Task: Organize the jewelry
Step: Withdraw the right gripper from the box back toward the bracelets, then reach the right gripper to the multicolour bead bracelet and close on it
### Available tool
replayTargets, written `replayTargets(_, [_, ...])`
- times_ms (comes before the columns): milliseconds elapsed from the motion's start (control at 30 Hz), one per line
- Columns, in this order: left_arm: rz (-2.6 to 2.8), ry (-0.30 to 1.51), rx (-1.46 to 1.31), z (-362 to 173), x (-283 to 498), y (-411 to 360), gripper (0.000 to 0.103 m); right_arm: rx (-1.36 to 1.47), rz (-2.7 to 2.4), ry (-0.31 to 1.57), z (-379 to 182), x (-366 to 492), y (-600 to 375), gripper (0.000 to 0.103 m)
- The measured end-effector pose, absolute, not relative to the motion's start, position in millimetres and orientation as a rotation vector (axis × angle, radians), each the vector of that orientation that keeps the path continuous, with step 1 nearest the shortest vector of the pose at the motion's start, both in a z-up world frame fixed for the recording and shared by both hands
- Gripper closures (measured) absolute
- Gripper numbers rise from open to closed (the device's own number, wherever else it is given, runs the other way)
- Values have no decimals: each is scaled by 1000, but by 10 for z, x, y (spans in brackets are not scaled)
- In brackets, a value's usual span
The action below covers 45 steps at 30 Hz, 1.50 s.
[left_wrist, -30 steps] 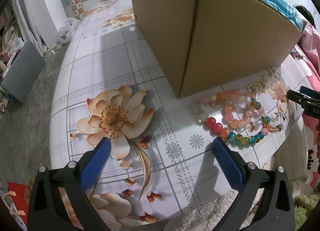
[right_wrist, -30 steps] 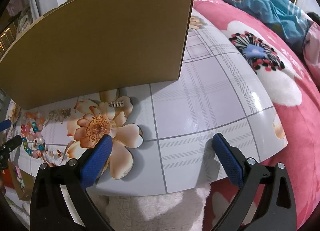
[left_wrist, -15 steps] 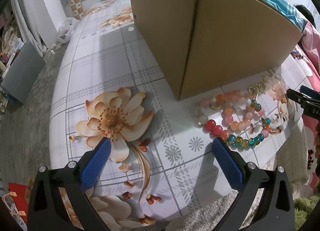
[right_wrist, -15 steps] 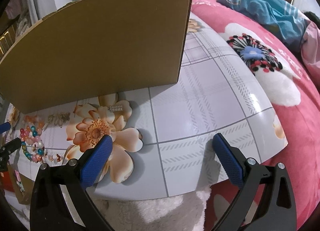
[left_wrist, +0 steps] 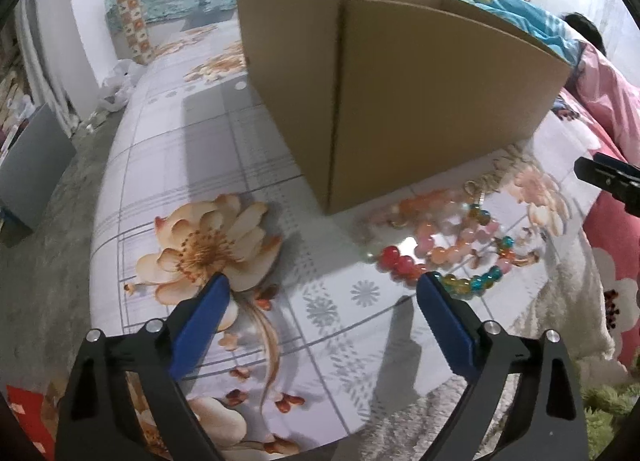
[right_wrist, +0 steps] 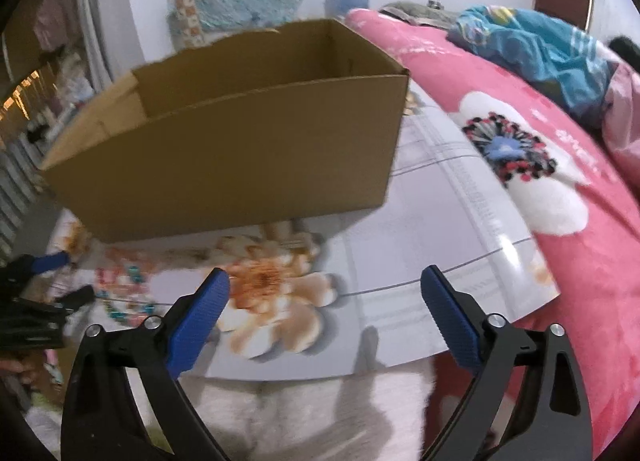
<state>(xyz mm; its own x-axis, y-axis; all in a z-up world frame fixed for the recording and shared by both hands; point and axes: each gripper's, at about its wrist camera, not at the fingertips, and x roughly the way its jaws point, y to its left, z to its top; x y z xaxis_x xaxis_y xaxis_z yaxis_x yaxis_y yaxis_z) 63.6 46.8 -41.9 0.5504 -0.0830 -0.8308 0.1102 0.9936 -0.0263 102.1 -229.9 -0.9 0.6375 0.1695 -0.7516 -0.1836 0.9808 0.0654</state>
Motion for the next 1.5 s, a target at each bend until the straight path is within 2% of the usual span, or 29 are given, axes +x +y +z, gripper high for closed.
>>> replayTargets(167, [-135,959,10,-375,528,455,17,105,288,837,39,910,-2276,22])
replayTargets(667, [-134,864,-5,-130,404,436,21,287,537,839,-39,740,-2106,40])
replayTargets(1067, [-163,870,-33,-144,451,442,22,295,556,859,-115,771,-2079,40])
replayTargets(1200, [-174,854,-38,-127,418,453,22,304,561,860,-134,773,-2097,43])
replayTargets(1500, [-225,835,-26,-73,396,418,30,289,592,877,-163,816,-2011,56])
